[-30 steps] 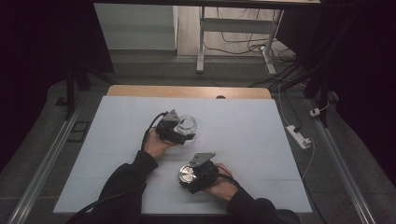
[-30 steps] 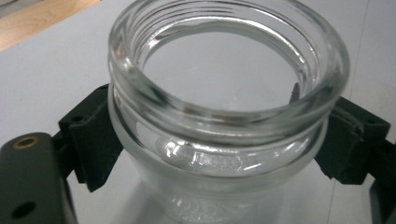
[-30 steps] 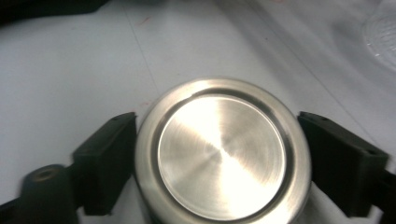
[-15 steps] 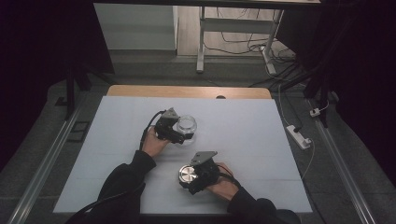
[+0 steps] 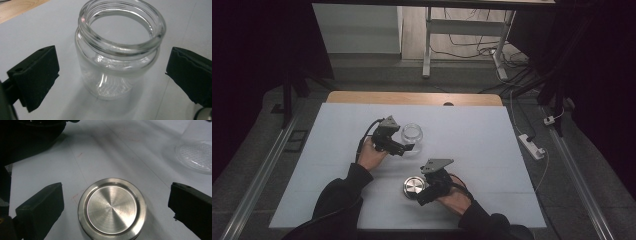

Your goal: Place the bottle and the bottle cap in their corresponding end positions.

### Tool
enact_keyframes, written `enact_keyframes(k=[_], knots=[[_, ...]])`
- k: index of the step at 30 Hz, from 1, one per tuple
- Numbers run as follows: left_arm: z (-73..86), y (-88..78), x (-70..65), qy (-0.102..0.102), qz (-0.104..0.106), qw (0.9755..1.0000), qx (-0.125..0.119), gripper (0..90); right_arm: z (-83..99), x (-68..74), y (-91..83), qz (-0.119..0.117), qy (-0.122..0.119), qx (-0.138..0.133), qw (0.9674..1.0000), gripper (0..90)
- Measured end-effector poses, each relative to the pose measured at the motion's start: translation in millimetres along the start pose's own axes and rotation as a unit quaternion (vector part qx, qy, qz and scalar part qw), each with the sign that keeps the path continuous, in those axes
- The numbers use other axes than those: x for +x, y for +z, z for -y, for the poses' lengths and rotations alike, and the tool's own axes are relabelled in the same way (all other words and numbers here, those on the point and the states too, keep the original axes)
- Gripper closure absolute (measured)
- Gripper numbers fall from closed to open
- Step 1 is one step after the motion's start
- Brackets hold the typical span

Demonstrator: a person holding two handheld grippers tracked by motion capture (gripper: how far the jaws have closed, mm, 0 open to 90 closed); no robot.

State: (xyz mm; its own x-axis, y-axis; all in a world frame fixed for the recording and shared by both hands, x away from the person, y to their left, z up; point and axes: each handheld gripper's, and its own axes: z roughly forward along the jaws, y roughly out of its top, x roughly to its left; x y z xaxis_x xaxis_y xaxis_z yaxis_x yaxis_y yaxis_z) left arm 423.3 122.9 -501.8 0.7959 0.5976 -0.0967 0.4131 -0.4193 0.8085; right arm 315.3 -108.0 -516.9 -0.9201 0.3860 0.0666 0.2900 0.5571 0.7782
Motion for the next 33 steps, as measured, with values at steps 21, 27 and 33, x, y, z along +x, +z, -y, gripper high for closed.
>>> enact_keyframes(k=[21, 27, 33], knots=[[16.2, -34.8, -12.8, -0.022, 0.03, 0.9992, -0.013, 0.0, 1.4, -7.6, -20.4, 0.033, -0.003, -0.021, 0.9992, 0.2], [22.1, -45.1, -17.5, -0.026, 0.038, 0.9987, -0.021, 0.0, 3.0, -10.5, -25.8, 0.044, -0.005, -0.024, 0.9987, 0.2], [26.8, -55.6, -20.8, -0.034, 0.062, 0.997, -0.032, 0.0, 3.2, -10.7, -29.4, 0.048, -0.007, -0.024, 0.9986, 0.2]])
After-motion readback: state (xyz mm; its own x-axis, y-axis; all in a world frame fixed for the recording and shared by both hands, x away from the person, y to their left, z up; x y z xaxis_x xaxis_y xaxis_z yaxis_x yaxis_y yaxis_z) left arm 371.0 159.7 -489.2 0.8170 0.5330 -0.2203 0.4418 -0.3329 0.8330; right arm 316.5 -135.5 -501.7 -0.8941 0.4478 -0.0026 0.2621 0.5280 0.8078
